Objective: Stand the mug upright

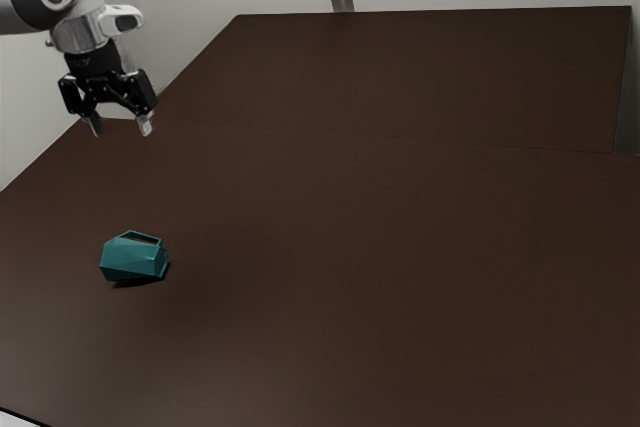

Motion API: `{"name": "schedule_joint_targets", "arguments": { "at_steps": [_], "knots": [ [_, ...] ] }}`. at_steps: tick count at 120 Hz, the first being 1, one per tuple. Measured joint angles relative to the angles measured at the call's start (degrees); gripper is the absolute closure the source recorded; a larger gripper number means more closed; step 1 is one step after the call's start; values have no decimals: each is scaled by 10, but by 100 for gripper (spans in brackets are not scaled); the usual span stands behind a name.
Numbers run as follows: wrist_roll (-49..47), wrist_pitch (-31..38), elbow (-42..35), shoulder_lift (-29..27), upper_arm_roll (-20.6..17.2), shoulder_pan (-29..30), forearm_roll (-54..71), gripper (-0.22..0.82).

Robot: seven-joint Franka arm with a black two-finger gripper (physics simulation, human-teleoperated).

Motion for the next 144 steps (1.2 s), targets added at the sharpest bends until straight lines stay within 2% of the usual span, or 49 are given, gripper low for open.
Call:
{"name": "schedule_joint_targets", "arguments": {
  "at_steps": [28, 77, 103, 144],
  "knots": [
    [43, 45, -38, -8, 5, 107, -38, 2],
    [184, 110, -131, -6, 15, 244, -167, 2],
    [274, 142, -172, 6, 19, 284, -248, 2],
    [431, 174, -216, 59, 30, 329, -359, 2]
  ]
}}
